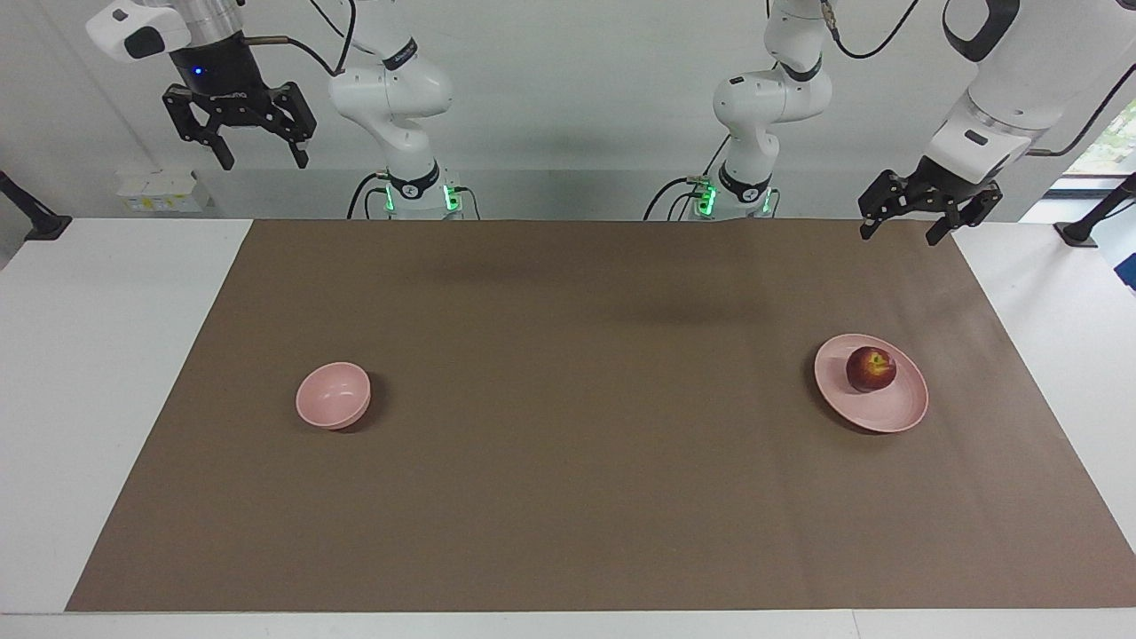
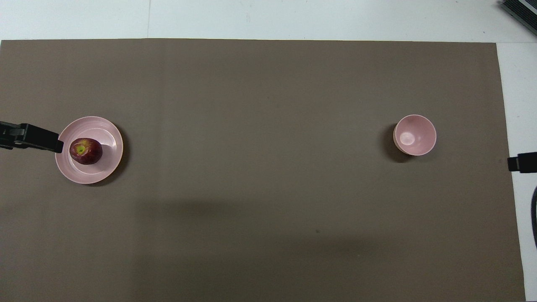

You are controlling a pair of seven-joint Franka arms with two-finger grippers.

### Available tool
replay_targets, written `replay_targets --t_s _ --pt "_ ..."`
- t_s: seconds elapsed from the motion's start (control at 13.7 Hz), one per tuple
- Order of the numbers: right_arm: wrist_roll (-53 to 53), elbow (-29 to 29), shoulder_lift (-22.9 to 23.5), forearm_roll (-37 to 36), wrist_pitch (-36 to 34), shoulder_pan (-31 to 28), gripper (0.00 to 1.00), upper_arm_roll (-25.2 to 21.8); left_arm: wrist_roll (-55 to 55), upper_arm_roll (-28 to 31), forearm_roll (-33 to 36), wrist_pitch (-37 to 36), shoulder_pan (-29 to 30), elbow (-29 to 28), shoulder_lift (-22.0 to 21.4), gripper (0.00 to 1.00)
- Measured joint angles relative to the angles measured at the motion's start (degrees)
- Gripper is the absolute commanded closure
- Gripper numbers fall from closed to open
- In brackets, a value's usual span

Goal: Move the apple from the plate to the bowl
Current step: 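Move the left gripper toward the red apple on the pink plate, then lower the left gripper around the apple and close it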

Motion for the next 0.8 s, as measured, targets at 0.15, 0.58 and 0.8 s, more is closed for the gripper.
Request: replay_targets --t_s 0.15,0.58,0.8 --pt "0.0 0.0 0.0 0.0 0.0 0.0 0.00 0.0 2.7 0.4 0.0 1.1 0.2 -2.2 -0.4 0.00" --pt "0.0 0.0 0.0 -0.1 0.5 0.0 0.00 0.0 14.3 0.9 0.0 12.6 4.0 -12.0 -0.4 0.00" --pt "0.0 0.0 0.0 -0.1 0.7 0.0 0.00 0.0 18.4 1.0 0.0 17.8 5.4 -15.9 -0.3 0.00"
